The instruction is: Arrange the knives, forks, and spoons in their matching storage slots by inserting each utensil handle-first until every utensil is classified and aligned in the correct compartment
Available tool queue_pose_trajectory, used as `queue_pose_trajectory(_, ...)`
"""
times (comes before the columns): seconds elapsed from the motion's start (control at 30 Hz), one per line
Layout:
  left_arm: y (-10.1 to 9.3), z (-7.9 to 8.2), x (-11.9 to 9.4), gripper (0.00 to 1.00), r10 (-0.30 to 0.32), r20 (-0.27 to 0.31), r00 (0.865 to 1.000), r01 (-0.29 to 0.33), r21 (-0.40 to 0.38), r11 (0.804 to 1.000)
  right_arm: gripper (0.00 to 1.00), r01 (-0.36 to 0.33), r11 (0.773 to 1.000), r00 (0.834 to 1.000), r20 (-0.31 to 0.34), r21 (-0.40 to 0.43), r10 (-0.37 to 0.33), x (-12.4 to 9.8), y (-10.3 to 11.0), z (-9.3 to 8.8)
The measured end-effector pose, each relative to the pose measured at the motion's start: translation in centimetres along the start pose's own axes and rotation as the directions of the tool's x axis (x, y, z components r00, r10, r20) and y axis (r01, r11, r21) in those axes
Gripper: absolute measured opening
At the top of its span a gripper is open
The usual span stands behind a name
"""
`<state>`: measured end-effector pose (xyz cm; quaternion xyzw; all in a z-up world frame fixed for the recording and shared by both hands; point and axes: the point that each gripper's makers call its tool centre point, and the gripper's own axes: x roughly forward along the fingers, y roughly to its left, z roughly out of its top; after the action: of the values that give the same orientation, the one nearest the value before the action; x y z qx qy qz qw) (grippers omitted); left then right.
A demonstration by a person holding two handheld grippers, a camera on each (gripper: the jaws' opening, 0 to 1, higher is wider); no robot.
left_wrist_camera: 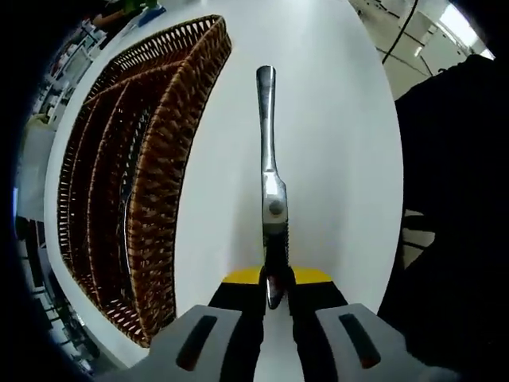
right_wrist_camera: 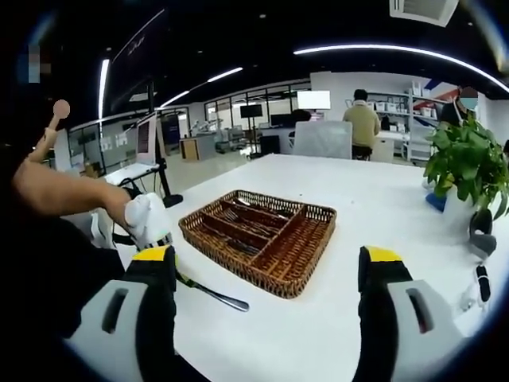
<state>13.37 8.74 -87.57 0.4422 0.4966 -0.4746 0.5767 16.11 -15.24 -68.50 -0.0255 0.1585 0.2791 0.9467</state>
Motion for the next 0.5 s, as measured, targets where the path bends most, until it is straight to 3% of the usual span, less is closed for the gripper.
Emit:
queue_pose_trajectory(0.3,-0.03,-0.03,0.00,0.10,0.027,0.003,1.000,-0.027,0.019,0.999,0.98,-0.010,1.000,1.000,0.001,0.009,0.010,-0.37,0.06,-0.29)
queue_pose_trajectory(0.4,-0.10,-0.03,-0.16,0.09,0.046,0.026,0.999,-0.048,0.071,0.996,0.98,-0.012,1.000,1.000,0.002,0.009,0.012,-0.54,0.01,-0.31)
queue_pose_trajectory(0.5,-0.04,-0.09,-0.23,0.09,0.055,0.043,0.998,-0.058,0.070,0.996,0.97,-0.011,1.000,1.000,0.001,0.006,0.011,-0.62,-0.15,-0.33)
